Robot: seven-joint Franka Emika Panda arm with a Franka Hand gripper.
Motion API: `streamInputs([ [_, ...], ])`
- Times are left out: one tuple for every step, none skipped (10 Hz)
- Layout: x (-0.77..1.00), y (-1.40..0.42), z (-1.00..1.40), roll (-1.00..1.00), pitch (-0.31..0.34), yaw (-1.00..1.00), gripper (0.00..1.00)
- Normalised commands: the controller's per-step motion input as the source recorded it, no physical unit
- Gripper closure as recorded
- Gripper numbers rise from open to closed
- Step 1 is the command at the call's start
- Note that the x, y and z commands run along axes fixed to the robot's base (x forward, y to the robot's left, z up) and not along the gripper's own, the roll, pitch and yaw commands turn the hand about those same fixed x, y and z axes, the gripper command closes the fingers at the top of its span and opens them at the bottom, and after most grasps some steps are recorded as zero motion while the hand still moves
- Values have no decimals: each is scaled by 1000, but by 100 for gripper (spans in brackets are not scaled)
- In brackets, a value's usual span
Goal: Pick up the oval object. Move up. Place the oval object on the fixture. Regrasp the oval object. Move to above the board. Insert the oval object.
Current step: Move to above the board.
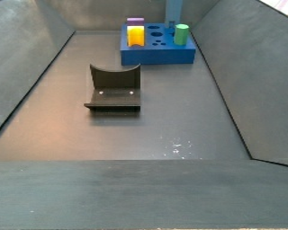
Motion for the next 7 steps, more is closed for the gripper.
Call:
streamInputs([
  [-262, -472, 69, -423, -127, 1000, 100],
  [-135, -232, 50, -407, -160, 1000, 100],
  [-94, -162, 34, -400, -177, 1000, 100],
  [-52, -63, 11, -385, -214, 1000, 100],
  [-39, -20, 8, -371, -246, 1000, 100],
  [-51, 6, -1, -349, -292, 1000, 100],
  [-69, 14, -1, -331, -328, 1000, 100],
])
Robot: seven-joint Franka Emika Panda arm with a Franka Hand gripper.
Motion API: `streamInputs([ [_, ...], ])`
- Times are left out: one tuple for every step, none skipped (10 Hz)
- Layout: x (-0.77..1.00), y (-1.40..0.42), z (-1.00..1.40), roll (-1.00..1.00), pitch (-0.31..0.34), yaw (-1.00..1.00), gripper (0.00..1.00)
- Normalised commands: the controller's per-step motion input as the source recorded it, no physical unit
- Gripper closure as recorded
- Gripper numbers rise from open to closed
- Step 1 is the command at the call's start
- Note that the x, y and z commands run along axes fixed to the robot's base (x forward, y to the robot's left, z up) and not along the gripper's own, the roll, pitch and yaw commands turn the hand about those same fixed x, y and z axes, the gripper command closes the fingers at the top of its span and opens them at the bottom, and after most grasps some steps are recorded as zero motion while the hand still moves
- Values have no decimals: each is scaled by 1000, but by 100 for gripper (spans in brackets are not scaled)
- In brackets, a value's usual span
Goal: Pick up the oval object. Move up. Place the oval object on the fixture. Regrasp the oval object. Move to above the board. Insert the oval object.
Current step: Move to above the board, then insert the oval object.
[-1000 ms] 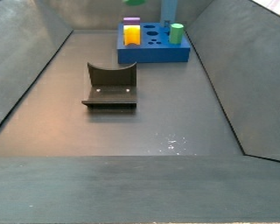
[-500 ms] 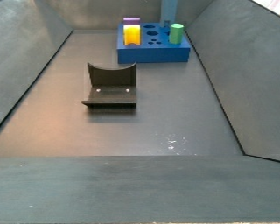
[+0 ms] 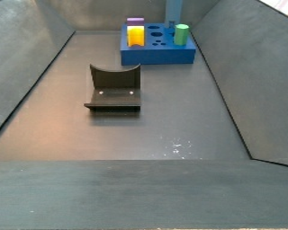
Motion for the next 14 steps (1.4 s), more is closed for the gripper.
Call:
streamInputs([
  [-82, 23, -2, -316, -369, 1000, 100],
  [-88, 24, -7, -296, -408, 1000, 100],
  [-82, 22, -2, -264, -459, 1000, 100],
  [-71, 21, -8, -238, -495, 1000, 100],
  [-67, 16, -3, -208, -532, 1000, 100],
  [-61, 16, -3, -175, -577, 1000, 100],
  [-60, 15, -5, -116, -542, 846, 100],
  [-55, 13, -3, -65, -422, 596, 100],
  [-53, 11, -4, -43, -338, 444, 100],
  [0, 0, 0, -16, 0, 0, 100],
  [0, 0, -3, -11, -30, 0, 100],
  [-191, -443, -137, -39, -133, 0, 100],
  [109, -860, -180, 0, -69, 0, 100],
  [214, -797, -186, -39, -53, 0, 100],
])
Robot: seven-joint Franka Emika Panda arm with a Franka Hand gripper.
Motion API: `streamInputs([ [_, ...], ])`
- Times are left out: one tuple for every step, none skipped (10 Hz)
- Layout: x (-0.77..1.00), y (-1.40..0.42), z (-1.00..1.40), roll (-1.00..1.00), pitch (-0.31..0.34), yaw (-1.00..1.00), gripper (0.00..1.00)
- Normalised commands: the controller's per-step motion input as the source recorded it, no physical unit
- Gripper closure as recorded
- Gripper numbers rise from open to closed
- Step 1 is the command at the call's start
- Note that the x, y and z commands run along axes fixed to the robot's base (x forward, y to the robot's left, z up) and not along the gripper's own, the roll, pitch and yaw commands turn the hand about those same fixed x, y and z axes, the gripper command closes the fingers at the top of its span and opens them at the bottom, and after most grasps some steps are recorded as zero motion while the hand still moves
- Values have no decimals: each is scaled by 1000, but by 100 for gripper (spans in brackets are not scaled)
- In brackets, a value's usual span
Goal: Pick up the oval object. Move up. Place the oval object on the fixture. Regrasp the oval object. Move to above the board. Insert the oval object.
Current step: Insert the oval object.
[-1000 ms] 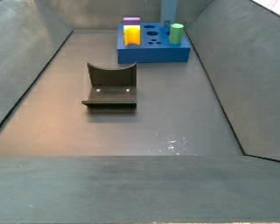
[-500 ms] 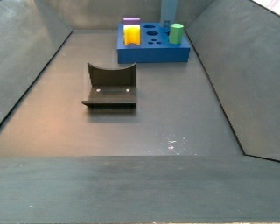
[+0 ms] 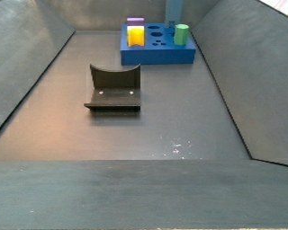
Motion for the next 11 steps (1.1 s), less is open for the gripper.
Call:
streamInputs([
  [283, -909, -240, 0, -30, -137, 100],
  [154, -577, -174, 0, -46, -569, 100],
  [0, -514, -171, 0, -53, -731, 100],
  [3, -469, -157, 0, -40, -771, 100],
  [0, -460, -163, 0, -41, -780, 100],
  [0, -417, -157, 0, -33, -820, 100],
  [0, -334, -186, 0, -26, -880, 100],
  [0, -320, -220, 0, -43, -880, 100],
  [9, -326, -240, 0, -51, -871, 100],
  [11, -323, -237, 0, -54, -869, 100],
  [97, -283, -137, -47, -126, -766, 100],
])
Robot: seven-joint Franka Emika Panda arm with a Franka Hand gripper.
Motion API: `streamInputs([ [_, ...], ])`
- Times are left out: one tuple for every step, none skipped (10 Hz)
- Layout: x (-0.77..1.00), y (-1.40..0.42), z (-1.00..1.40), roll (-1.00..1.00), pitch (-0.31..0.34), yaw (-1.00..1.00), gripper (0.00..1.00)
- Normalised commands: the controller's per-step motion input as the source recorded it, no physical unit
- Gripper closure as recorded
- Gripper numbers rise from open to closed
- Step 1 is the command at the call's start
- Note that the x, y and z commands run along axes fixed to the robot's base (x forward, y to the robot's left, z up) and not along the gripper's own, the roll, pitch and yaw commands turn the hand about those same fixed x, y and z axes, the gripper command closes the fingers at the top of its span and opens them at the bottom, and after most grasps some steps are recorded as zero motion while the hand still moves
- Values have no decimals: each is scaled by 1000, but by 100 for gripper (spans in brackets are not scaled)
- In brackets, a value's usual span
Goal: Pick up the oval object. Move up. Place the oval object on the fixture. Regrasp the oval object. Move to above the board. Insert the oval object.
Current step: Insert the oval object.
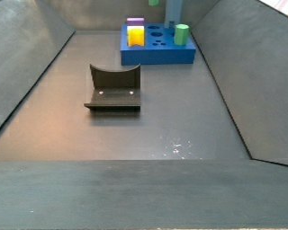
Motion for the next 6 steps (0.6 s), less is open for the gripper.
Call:
streamInputs([
  [34, -306, -154, -30, -116, -809, 100],
  [-517, -423, -11, 44, 0, -389, 100],
  [-689, -214, -114, 0, 0, -374, 100],
  [89, 69, -177, 0, 16, -891, 100],
  [0, 0, -211, 0, 0, -1000, 100],
  [0, 0, -171, 0, 0, -1000, 100],
])
